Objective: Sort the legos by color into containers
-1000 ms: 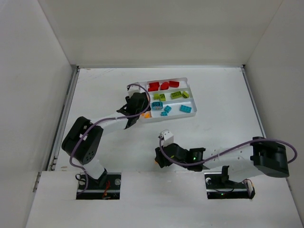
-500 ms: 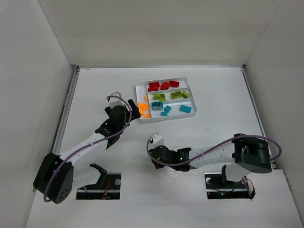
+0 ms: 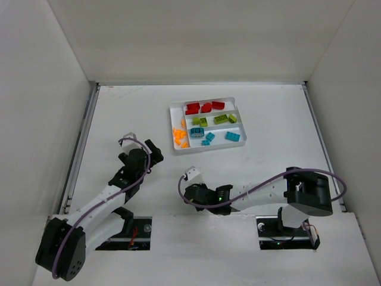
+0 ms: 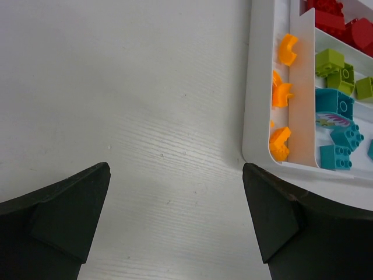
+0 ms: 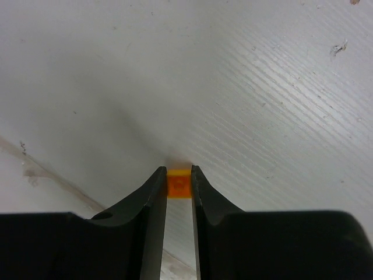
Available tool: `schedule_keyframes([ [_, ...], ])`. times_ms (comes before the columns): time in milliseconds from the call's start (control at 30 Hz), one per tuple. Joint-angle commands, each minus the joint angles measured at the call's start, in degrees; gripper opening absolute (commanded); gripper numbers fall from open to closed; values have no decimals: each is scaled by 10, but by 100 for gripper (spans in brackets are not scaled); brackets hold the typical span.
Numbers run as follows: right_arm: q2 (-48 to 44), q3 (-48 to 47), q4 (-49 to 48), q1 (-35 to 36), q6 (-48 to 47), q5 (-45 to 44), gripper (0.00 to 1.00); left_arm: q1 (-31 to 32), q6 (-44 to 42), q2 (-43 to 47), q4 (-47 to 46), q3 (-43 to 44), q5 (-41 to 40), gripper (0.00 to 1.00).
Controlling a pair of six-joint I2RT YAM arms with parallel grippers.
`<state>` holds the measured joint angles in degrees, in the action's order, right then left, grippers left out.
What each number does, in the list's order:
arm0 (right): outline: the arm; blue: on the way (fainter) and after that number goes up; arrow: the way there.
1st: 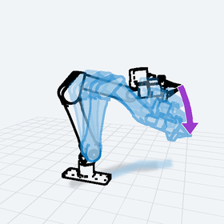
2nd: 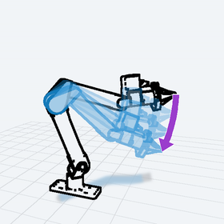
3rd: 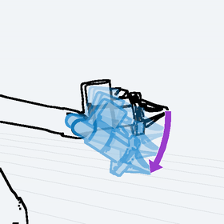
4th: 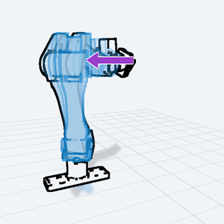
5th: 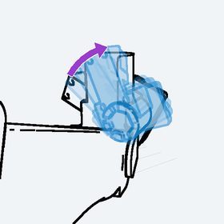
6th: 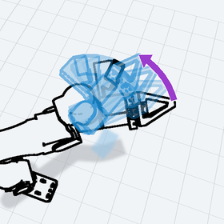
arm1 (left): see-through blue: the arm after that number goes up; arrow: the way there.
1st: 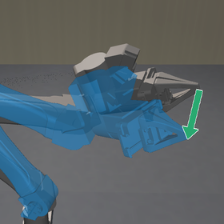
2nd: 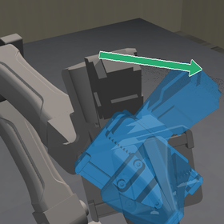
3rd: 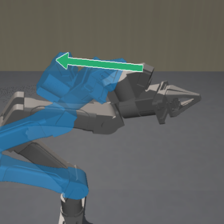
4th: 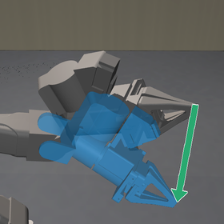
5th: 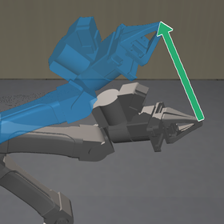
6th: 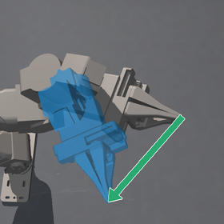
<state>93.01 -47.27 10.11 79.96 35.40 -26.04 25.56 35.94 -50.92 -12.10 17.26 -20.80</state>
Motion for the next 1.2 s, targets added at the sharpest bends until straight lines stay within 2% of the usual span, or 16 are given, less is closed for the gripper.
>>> schedule_keyframes([
  [0, -27, -30, 4, 0, -7, -13, 24, -4, 17, -3, -22, -19, 6, 100],
  [133, -28, -61, -46, -63, -55, 0, 24, -4, 33, -20, -42, -39, 8, 100],
  [367, 80, -209, -105, -182, -164, 4, 24, 1, 29, -5, -55, -57, 5, 100],
  [600, 175, -324, -113, -250, -187, 15, 25, 3, 27, -1, -73, -66, -1, 100],
  [700, 194, -349, -118, -260, -179, 17, 32, 6, 27, -21, -71, -57, -6, 100],
  [867, 182, -354, -119, -262, -169, 11, 44, 10, 27, -30, -69, -52, -6, 100],
  [1033, 143, -322, -126, -262, -165, 7, 46, 10, 28, -24, -68, -54, -6, 100],
  [1167, 58, -233, -162, -262, -150, -16, 46, 10, 29, -30, -67, -52, -6, 100],
])
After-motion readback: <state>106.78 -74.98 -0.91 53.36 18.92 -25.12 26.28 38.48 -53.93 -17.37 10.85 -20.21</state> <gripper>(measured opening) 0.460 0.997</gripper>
